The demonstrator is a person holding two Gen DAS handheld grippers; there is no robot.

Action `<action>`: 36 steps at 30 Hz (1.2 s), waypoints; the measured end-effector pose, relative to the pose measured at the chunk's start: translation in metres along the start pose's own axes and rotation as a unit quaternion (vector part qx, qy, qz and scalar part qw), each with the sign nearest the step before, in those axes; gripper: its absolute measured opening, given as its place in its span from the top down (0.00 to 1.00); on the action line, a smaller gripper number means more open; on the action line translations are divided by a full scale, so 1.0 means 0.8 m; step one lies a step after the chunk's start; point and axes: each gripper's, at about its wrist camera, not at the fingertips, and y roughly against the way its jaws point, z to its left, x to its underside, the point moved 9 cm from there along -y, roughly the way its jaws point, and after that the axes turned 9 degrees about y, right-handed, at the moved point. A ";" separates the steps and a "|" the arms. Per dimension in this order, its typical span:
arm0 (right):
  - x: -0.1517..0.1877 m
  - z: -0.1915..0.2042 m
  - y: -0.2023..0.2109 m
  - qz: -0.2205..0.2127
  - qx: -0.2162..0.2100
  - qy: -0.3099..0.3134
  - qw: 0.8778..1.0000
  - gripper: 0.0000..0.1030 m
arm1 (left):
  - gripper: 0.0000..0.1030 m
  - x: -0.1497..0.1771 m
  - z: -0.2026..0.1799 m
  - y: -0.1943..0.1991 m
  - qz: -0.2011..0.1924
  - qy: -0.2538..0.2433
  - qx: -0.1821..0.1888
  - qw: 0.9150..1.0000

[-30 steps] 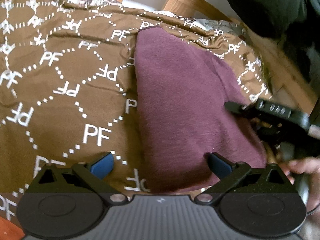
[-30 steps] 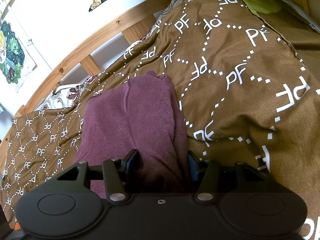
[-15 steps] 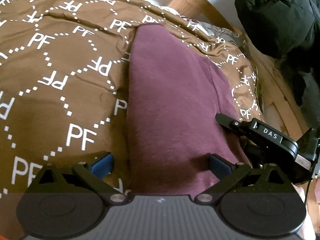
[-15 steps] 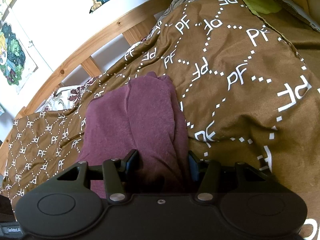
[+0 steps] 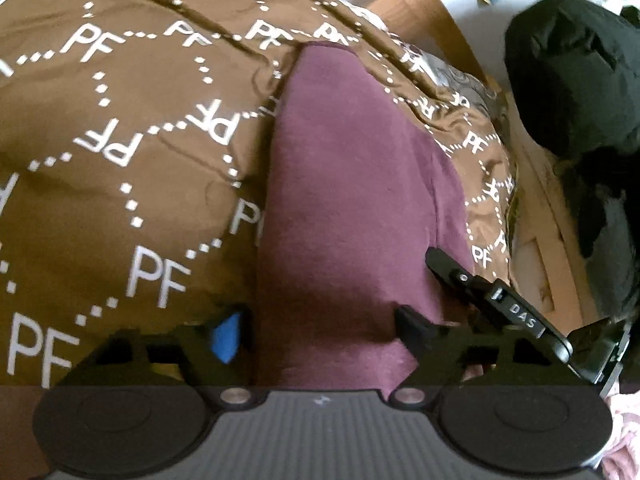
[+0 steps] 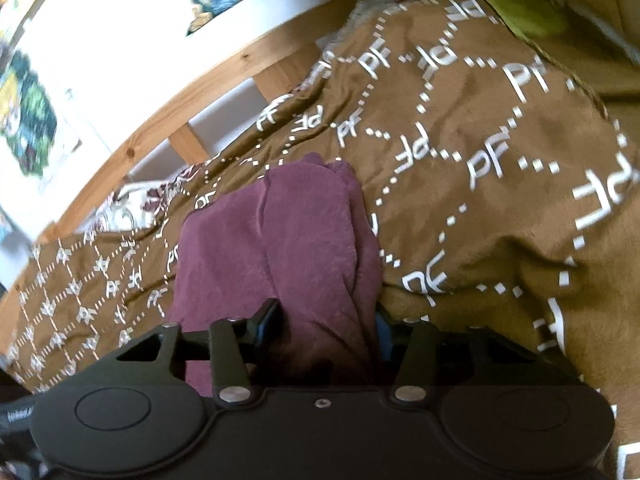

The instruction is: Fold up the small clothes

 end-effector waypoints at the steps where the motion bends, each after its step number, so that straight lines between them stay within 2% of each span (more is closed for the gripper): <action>1: -0.001 0.005 0.002 -0.004 0.007 0.019 1.000 0.58 | 0.33 0.001 -0.002 0.000 0.001 -0.002 -0.003 1.000; 3: -0.001 0.014 0.005 -0.012 0.021 0.053 0.998 0.64 | 0.50 0.001 -0.005 0.005 -0.005 -0.018 -0.020 1.000; 6: -0.002 0.034 0.011 -0.030 0.044 0.121 0.991 0.71 | 0.61 0.002 -0.020 0.017 -0.031 -0.056 -0.029 0.998; 8: -0.004 0.055 0.019 -0.053 0.059 0.178 0.981 0.75 | 0.64 0.004 -0.036 0.025 -0.055 -0.103 -0.048 0.992; 11: -0.003 0.085 0.033 -0.084 0.074 0.244 0.963 0.77 | 0.64 0.010 -0.062 0.042 -0.102 -0.186 -0.079 0.974; 18: -0.023 0.135 0.055 -0.179 0.088 0.320 0.926 0.78 | 0.64 -0.007 -0.095 0.090 -0.197 -0.257 -0.094 0.941; 22: -0.046 0.161 0.037 -0.217 0.066 0.316 0.921 0.78 | 0.64 -0.039 -0.088 0.110 -0.251 -0.274 -0.135 0.918; 23: -0.050 0.168 0.026 -0.220 0.057 0.313 0.922 0.78 | 0.64 -0.047 -0.083 0.113 -0.259 -0.270 -0.145 0.916; 26: -0.054 0.191 -0.013 -0.216 0.035 0.321 0.922 0.78 | 0.64 -0.070 -0.059 0.116 -0.272 -0.248 -0.169 0.914; 28: -0.052 0.203 -0.037 -0.207 0.023 0.326 0.922 0.78 | 0.64 -0.082 -0.040 0.111 -0.268 -0.226 -0.182 0.919; 33: -0.034 0.207 -0.076 -0.158 -0.004 0.311 0.937 0.78 | 0.63 -0.093 -0.008 0.093 -0.237 -0.189 -0.195 0.933; 36: -0.029 0.189 -0.086 -0.137 -0.012 0.280 0.950 0.78 | 0.61 -0.093 -0.006 0.089 -0.233 -0.191 -0.198 0.933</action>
